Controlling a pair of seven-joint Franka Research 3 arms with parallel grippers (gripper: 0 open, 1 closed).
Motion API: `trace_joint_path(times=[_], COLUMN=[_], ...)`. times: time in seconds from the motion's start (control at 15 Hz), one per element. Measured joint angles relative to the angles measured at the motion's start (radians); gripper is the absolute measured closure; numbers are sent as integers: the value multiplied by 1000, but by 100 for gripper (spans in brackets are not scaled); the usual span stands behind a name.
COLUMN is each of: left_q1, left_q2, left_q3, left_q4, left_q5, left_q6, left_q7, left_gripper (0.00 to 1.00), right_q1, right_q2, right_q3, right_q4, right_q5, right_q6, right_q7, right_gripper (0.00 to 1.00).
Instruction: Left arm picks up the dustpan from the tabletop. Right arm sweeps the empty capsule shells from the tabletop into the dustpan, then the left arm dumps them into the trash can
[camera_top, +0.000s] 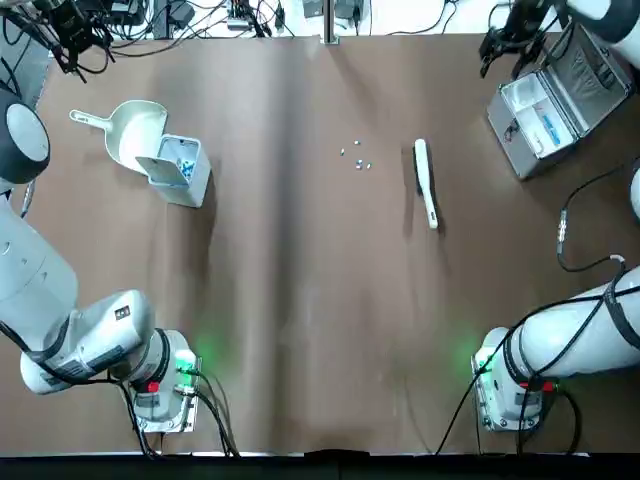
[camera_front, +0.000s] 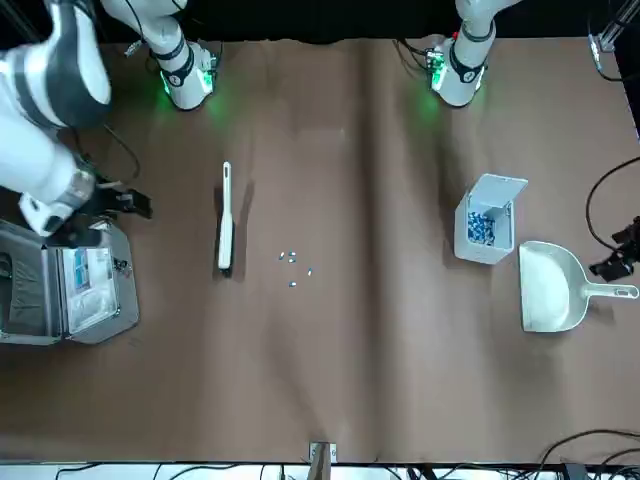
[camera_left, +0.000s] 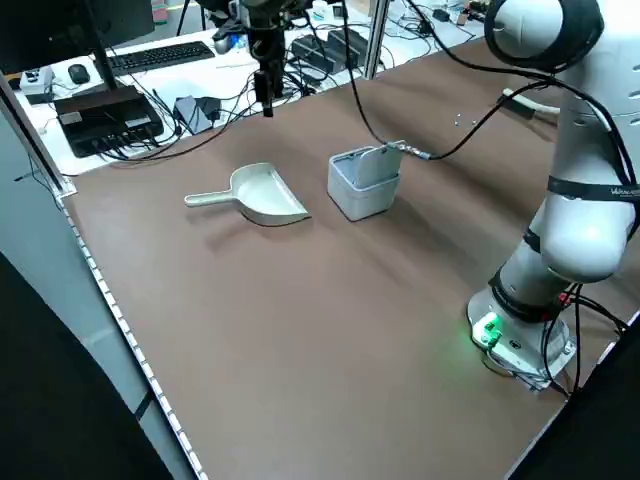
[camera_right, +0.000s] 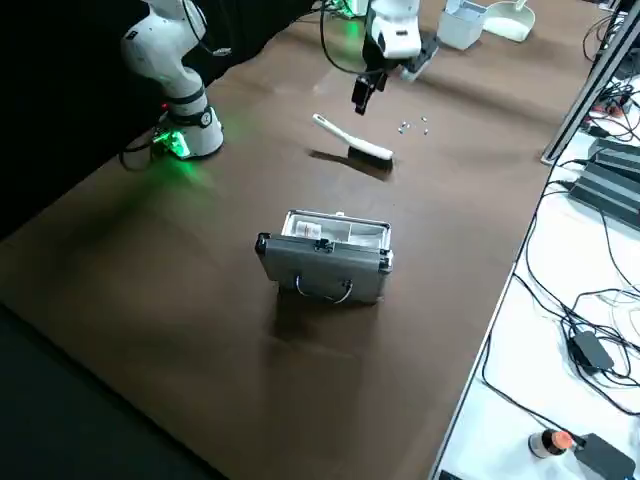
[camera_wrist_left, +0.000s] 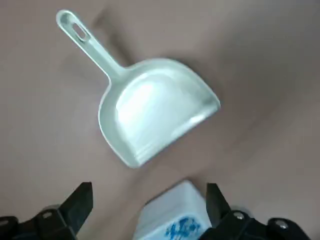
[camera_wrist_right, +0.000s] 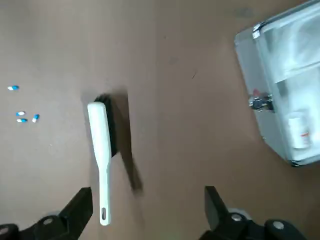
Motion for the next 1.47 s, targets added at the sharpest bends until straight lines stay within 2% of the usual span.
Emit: trace_joint_path(times=[0.2, 0.4, 0.47, 0.53, 0.8, 1.13, 1.47], left_q1=[3, 0, 0, -2, 17, 55, 54], left_q2=[41, 101, 126, 176, 236, 298, 337], left_q3=[10, 10, 11, 31, 89, 98, 106], left_q4=[1, 0, 1, 2, 7, 8, 9], left_q5=[41, 126, 142, 165, 177, 183, 209], left_q6=[76, 152, 176, 224, 338, 463, 495], left_q7=[-178, -415, -486, -584, -609, -600, -600], left_gripper=[0, 0, 0, 0, 0, 0, 0], right_q1=[32, 66, 78, 99, 142, 194, 243], right_q2=[-5, -17, -21, -25, -25, -21, 44], right_q3=[1, 2, 2, 2, 2, 3, 3], right_q4=[-118, -184, -206, -264, -343, -350, -369], right_q5=[1, 13, 14, 15, 15, 16, 16], right_q6=[76, 115, 142, 214, 283, 288, 313], right_q7=[2, 32, 47, 60, 105, 121, 122], right_gripper=[1, 1, 1, 2, 3, 3, 4])
